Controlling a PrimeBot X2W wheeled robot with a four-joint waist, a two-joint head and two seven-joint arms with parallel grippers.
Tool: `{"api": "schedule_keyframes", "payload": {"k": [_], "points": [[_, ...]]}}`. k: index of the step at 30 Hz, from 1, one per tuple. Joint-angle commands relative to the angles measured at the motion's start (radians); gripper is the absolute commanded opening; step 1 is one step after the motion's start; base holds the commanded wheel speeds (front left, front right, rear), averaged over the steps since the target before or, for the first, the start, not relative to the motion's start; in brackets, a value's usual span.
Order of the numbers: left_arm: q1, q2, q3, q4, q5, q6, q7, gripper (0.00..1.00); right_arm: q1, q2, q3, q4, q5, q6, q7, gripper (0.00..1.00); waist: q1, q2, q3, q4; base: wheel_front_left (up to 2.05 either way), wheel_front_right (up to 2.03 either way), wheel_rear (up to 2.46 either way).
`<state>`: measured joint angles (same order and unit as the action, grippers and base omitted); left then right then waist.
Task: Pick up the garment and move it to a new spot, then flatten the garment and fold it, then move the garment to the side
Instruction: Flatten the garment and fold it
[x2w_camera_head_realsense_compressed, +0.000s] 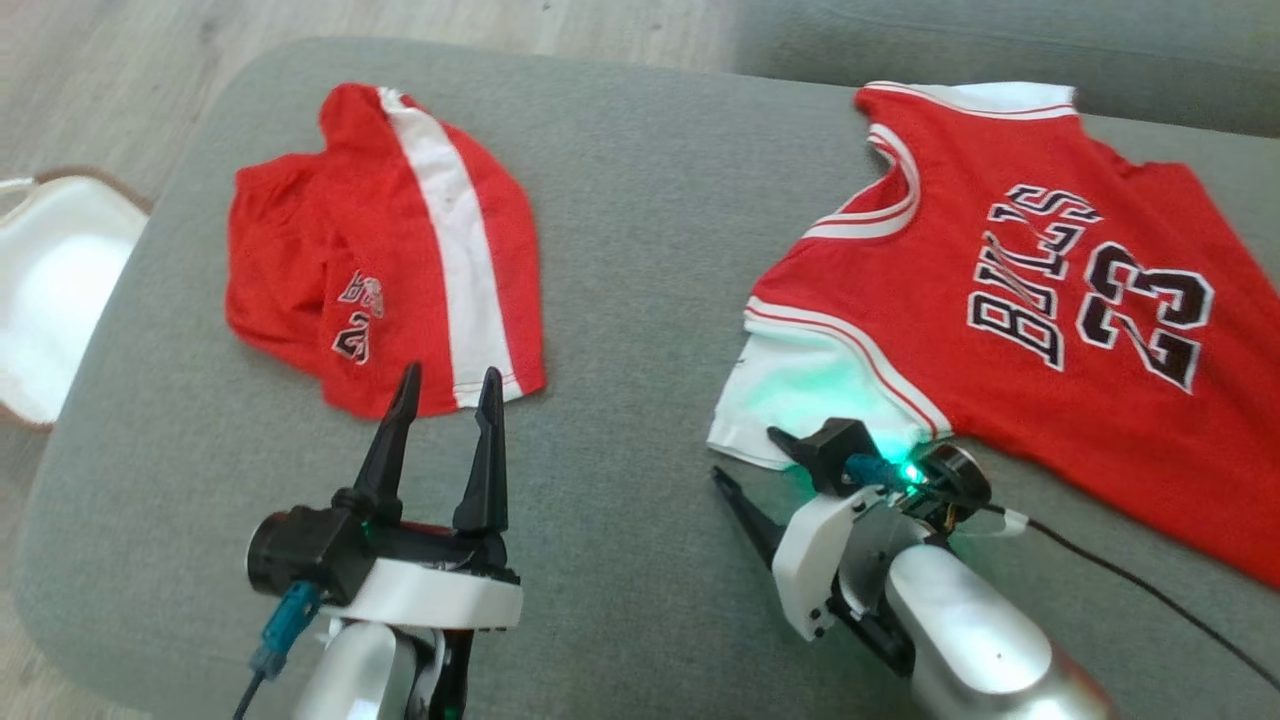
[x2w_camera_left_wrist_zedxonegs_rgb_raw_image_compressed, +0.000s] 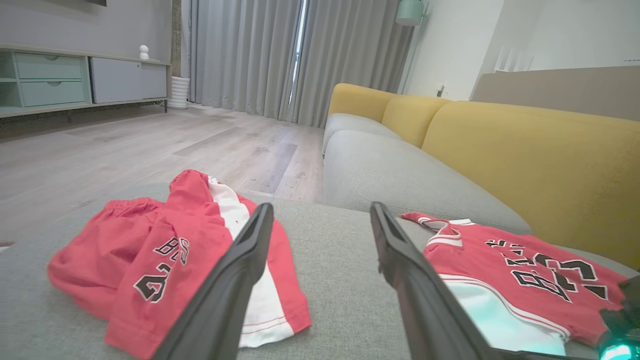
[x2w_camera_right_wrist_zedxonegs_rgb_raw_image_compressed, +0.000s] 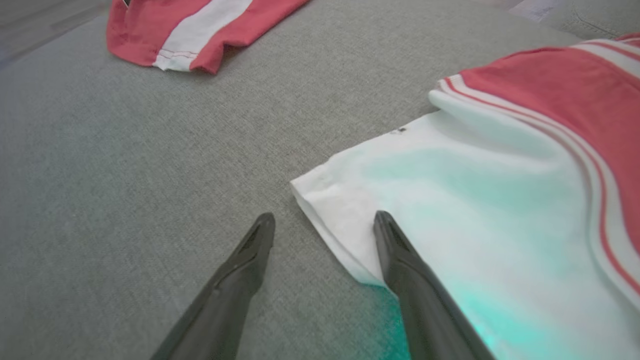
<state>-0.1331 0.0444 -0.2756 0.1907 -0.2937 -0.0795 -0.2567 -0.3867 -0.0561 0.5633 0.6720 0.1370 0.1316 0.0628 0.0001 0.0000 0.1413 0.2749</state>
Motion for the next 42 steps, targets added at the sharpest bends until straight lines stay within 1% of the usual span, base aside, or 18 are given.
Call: {"api": "schedule_keyframes", "payload": {"k": [1, 8, 9, 10, 11, 15, 21, 25, 26, 27, 31, 35, 38, 42], "points": [[-0.043, 0.006, 0.025, -0.029, -0.007, 0.003, -0.005, 1.0, -0.04, 0.006, 0.012, -0.007, -0.009, -0.001, -0.013, 1.0, -0.0001, 0.0, 0.008, 0.014, 0.0, 0.0, 0.0], [-0.043, 0.006, 0.019, -0.035, -0.013, 0.007, -0.005, 1.0, -0.086, 0.006, 0.018, 0.083, -0.02, -0.001, -0.041, 1.0, -0.0001, 0.0, 0.023, 0.03, 0.0, 0.0, 0.0], [-0.044, 0.006, 0.018, -0.036, -0.015, 0.008, -0.005, 1.0, -0.092, 0.006, 0.021, 0.095, -0.019, -0.001, -0.038, 0.91, -0.0001, 0.0, 0.026, 0.03, 0.0, 0.0, 0.0], [-0.045, 0.006, 0.017, -0.037, -0.016, 0.009, -0.005, 1.0, -0.097, 0.006, 0.023, 0.104, -0.017, -0.001, -0.036, 0.39, -0.0001, 0.0, 0.029, 0.031, 0.0, 0.0, 0.0], [-0.046, 0.006, 0.016, -0.038, -0.017, 0.009, -0.005, 1.0, -0.103, 0.006, 0.025, 0.112, -0.014, -0.001, -0.037, 0.0, -0.0001, 0.0, 0.031, 0.031, 0.0, 0.0, 0.0], [-0.053, 0.006, 0.015, -0.036, -0.02, 0.01, -0.005, 1.0, -0.121, 0.006, 0.041, 0.1, 0.022, -0.001, -0.081, 0.0, -0.0001, 0.0, 0.035, 0.03, 0.0, 0.0, 0.0], [-0.057, 0.006, 0.021, -0.03, -0.017, 0.009, -0.005, 1.0, -0.138, 0.006, 0.145, 0.031, 0.122, -0.001, -0.169, 0.0, -0.0001, 0.0, 0.03, 0.021, 0.0, 0.0, 0.0], [-0.055, 0.006, 0.025, -0.028, -0.014, 0.008, -0.005, 1.0, -0.145, 0.006, 0.212, 0.031, 0.17, -0.001, -0.179, 0.0, -0.0001, 0.0, 0.025, 0.01, 0.0, 0.0, 0.0], [-0.054, 0.006, 0.027, -0.028, -0.012, 0.008, -0.005, 1.0, -0.149, 0.006, 0.22, 0.039, 0.171, -0.001, -0.181, 0.33, -0.0001, 0.0, 0.024, 0.006, 0.0, 0.0, 0.0], [-0.053, 0.006, 0.028, -0.028, -0.011, 0.008, -0.005, 1.0, -0.149, 0.006, 0.223, 0.047, 0.178, -0.001, -0.185, 1.0, -0.0001, 0.0, 0.021, 0.001, 0.0, 0.0, 0.0], [-0.049, 0.006, 0.035, -0.029, -0.006, 0.008, -0.005, 1.0, -0.148, 0.006, 0.216, 0.055, 0.196, -0.001, -0.206, 1.0, -0.0001, 0.0, 0.015, -0.019, 0.0, 0.0, 0.0], [-0.04, 0.006, 0.05, -0.031, 0.004, 0.007, -0.005, 1.0, -0.133, 0.006, 0.138, 0.058, 0.193, -0.001, -0.253, 1.0, -0.0001, 0.0, -0.002, -0.058, 0.0, 0.0, 0.0], [-0.031, 0.006, 0.062, -0.033, 0.009, 0.005, -0.005, 1.0, -0.104, 0.005, 0.022, 0.058, 0.155, -0.001, -0.285, 1.0, -0.0001, 0.0, -0.02, -0.096, 0.0, 0.0, 0.0], [-0.01, 0.006, 0.076, -0.036, 0.015, 0.004, -0.005, 1.0, -0.026, -0.015, -0.197, 0.016, 0.066, -0.001, -0.314, 1.0, -0.0001, 0.0, -0.048, -0.15, 0.0, 0.0, 0.0]]}}
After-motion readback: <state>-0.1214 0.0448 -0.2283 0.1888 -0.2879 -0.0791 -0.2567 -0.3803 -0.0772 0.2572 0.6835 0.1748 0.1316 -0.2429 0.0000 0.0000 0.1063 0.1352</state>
